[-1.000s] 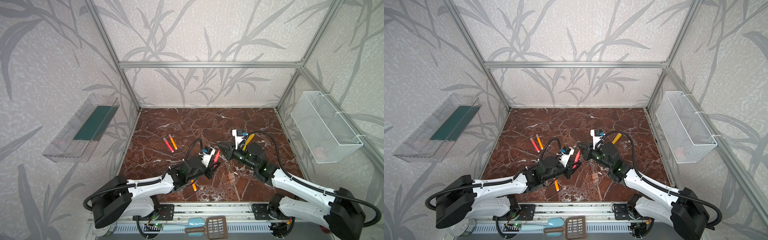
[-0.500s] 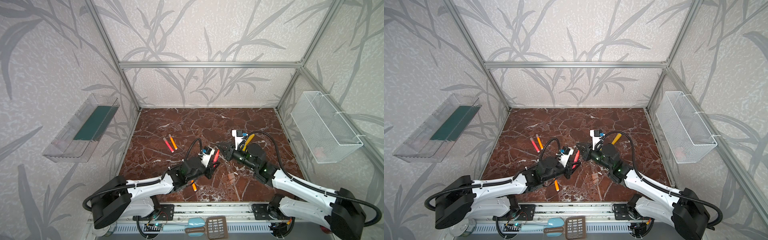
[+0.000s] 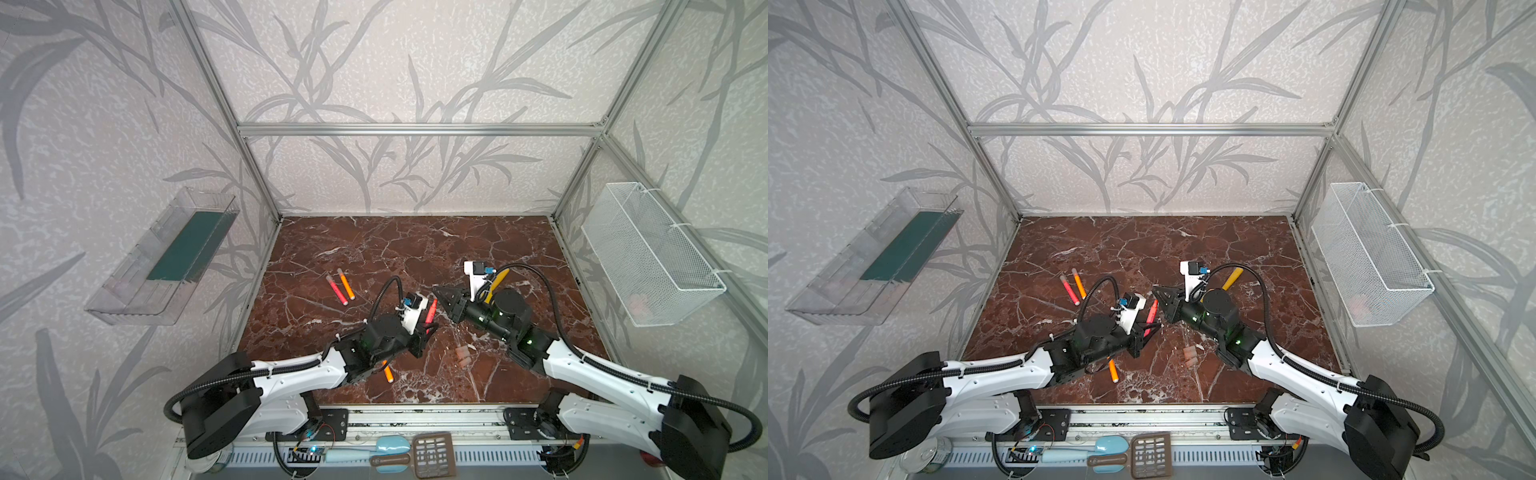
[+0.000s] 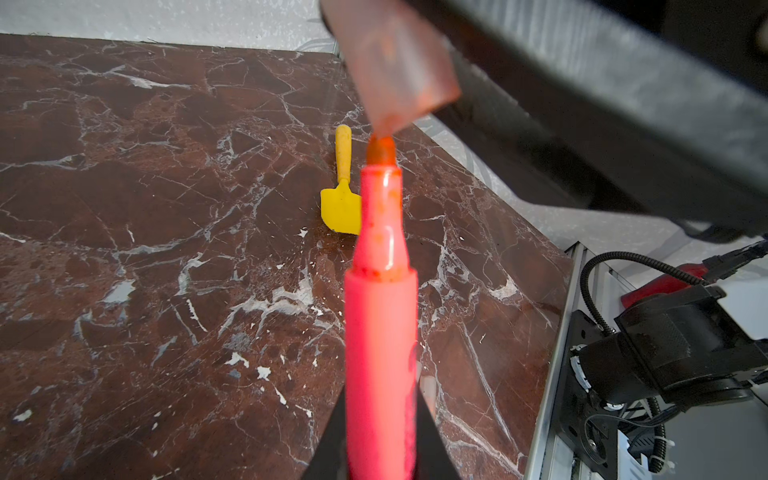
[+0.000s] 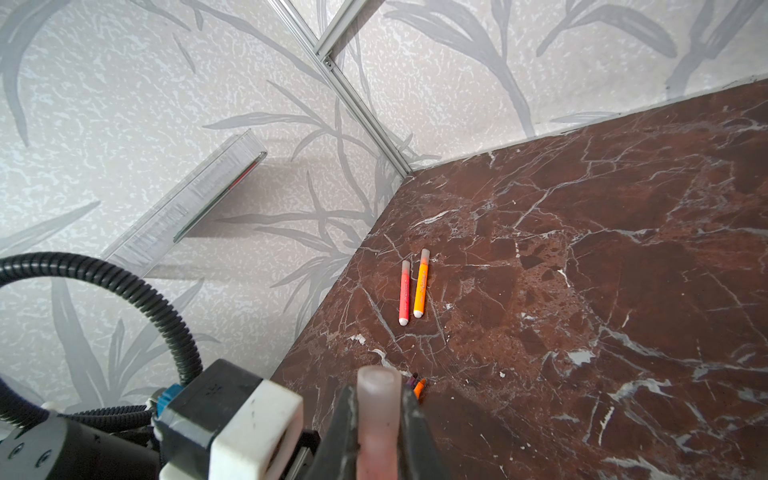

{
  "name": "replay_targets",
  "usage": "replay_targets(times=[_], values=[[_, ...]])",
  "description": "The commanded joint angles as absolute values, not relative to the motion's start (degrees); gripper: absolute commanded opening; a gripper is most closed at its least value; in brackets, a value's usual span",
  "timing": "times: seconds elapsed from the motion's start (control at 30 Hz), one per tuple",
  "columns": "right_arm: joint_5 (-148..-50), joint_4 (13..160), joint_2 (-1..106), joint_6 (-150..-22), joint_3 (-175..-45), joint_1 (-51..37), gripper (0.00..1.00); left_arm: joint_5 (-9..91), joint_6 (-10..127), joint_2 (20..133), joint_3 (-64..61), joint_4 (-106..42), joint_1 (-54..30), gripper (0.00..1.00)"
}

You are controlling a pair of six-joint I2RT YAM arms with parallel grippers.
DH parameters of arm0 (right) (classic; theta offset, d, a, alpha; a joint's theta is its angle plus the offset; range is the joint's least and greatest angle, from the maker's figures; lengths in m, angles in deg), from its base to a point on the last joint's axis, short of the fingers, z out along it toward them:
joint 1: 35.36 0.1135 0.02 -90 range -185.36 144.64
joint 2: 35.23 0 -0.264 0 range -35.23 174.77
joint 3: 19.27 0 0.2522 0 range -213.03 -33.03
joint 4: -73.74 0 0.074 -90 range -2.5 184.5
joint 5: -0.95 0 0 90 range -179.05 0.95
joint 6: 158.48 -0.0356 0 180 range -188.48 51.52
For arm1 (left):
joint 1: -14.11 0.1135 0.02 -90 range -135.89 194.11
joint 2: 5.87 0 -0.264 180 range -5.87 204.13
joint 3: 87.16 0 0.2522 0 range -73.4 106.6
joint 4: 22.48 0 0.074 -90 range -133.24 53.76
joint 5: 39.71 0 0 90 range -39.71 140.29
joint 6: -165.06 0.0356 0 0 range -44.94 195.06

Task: Insert the pens into the pen caps
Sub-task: 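Align the cap over the orange marker tip with the right gripper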

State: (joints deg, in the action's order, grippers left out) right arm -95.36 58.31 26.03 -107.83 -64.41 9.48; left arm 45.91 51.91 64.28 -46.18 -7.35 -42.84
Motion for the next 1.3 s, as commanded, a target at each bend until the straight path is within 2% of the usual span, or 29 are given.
replay_targets(times=[0.0, 0.63, 1.27], values=[[-93.81, 56.92, 26.71, -106.99, -65.19, 9.73, 0.00, 45.78, 51.64, 63.73, -46.61, -5.57, -42.96, 0.00], [-91.96, 55.25, 29.09, -106.53, -65.66, 9.74, 0.00, 45.28, 51.46, 64.44, -46.33, -5.13, -42.98, 0.00], [-94.07, 53.40, 27.62, -108.60, -62.65, 12.47, 0.00, 50.32, 48.31, 61.68, -42.37, -9.90, -42.54, 0.00]])
